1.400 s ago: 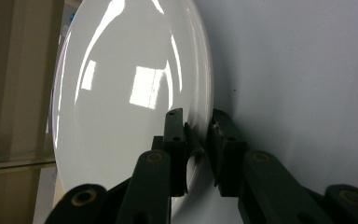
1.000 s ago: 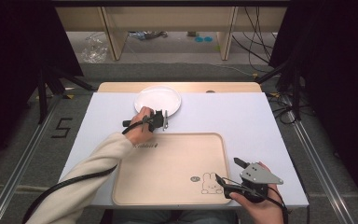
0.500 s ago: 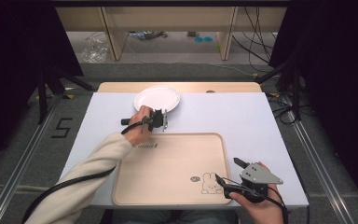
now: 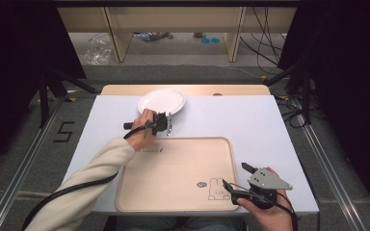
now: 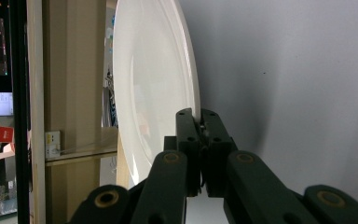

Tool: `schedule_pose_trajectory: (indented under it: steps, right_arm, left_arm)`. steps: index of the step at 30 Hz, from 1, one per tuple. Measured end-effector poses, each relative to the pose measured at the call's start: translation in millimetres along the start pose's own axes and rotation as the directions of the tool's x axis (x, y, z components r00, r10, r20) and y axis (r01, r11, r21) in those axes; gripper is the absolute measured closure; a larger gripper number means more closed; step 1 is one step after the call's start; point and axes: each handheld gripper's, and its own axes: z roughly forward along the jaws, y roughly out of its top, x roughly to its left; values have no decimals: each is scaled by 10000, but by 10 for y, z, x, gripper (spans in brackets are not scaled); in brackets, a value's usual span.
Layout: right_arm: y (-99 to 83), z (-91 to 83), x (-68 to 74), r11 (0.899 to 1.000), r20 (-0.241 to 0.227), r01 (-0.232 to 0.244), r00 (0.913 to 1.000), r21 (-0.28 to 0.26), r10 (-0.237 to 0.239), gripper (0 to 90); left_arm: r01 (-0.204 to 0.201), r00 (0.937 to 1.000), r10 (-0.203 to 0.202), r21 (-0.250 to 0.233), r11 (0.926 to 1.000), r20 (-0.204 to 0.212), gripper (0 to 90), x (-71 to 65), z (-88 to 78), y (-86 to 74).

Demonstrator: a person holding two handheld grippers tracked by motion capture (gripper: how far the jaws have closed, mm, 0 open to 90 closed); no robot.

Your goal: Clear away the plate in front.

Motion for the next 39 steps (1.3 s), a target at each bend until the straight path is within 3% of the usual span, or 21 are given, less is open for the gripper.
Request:
schedule_pose_trajectory:
  steps: [23, 28, 39]
  right_arm:
    - [1, 0, 0, 10000, 16, 1, 10000, -5, -1, 190]
    - [2, -2, 0, 10000, 17, 11, 10000, -11, -11, 190]
    - [2, -1, 1, 10000, 31, 26, 10000, -1, -26, 190]
  left_arm:
    - [-166, 9992, 161, -123, 9998, -379, 873, 25, -138, -43]
    - [-372, 9979, 363, -148, 9992, -539, 872, 42, -200, -37]
    - [-74, 9989, 60, -322, 9995, -459, 872, 31, -304, -33]
